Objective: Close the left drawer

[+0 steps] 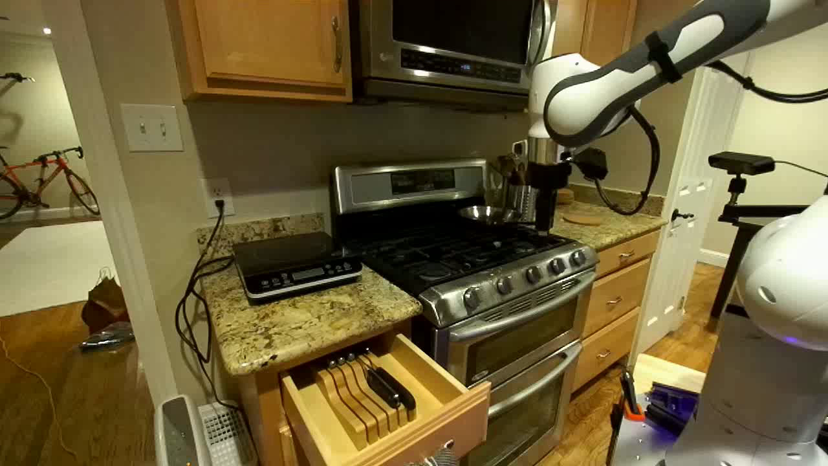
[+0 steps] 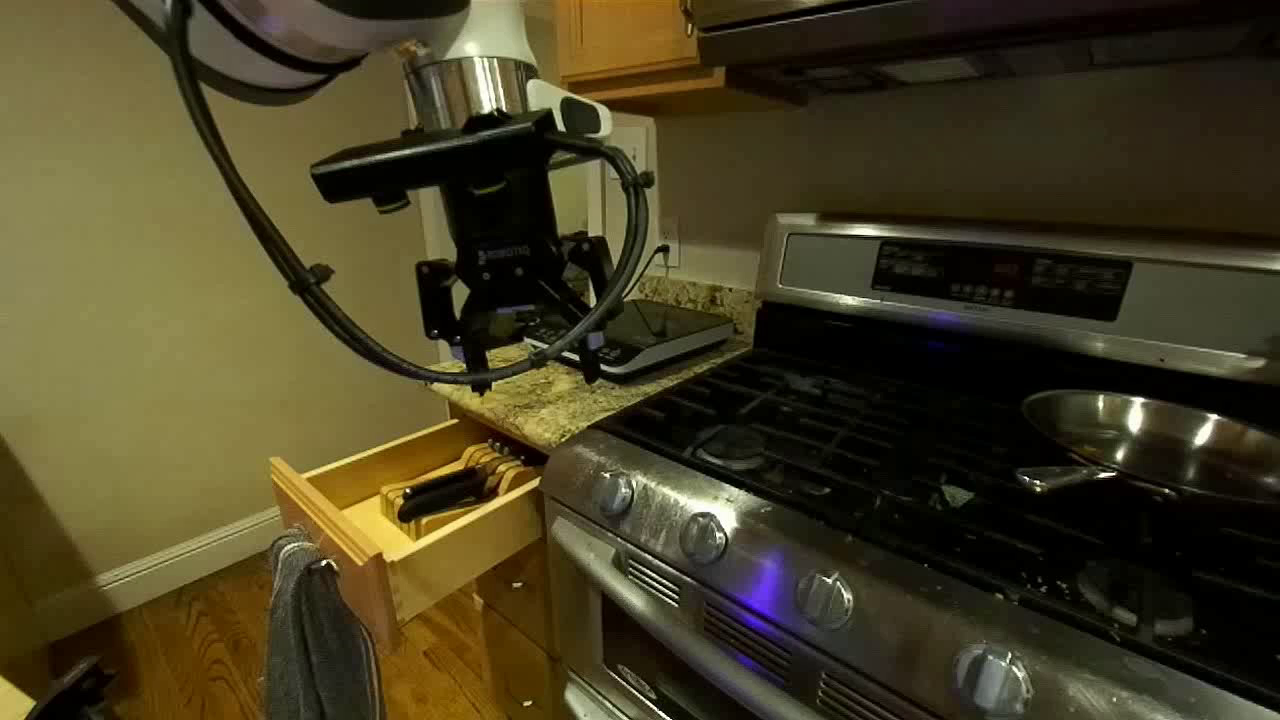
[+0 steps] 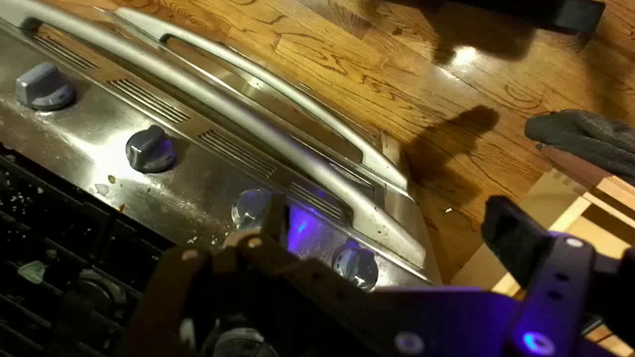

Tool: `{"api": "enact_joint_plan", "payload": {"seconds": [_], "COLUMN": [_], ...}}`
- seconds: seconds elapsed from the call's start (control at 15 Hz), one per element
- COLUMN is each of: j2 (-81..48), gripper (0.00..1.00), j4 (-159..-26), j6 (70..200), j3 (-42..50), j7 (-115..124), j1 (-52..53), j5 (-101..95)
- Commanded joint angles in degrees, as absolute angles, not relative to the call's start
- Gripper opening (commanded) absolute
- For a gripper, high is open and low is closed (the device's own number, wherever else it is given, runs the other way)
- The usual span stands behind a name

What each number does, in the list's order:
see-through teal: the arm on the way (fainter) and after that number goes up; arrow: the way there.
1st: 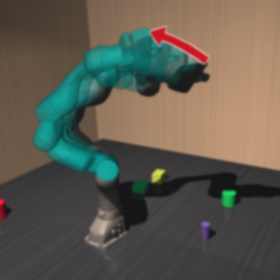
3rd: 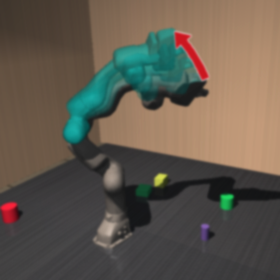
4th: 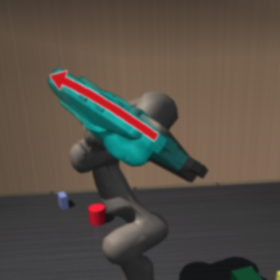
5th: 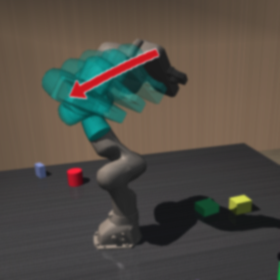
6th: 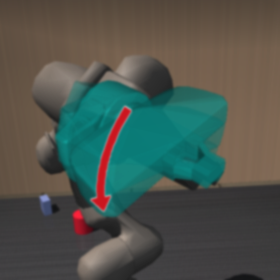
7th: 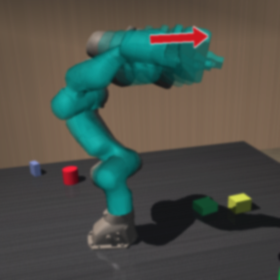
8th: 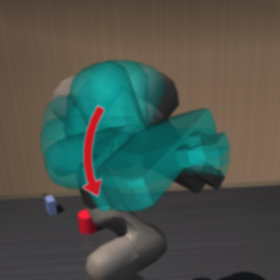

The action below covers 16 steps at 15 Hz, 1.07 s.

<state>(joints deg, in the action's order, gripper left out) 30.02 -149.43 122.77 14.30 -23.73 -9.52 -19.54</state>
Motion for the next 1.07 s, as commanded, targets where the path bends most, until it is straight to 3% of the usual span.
{"api": "enact_joint_plan", "payload": {"seconds": [0.0,0.53,1.0], "j2": [30.0,30.5,31.2], "gripper": [1.0,1.0,1.0], "j4": [-149.4,-150.5,-154.9], "j6": [122.7,123.8,129.3], "j3": [14.1,12.7,8.4], "j7": [-23.8,-23.6,-26.8], "j1": [-9.7,-8.8,-0.5], "j5": [-19.4,-19.7,-16.8]}}
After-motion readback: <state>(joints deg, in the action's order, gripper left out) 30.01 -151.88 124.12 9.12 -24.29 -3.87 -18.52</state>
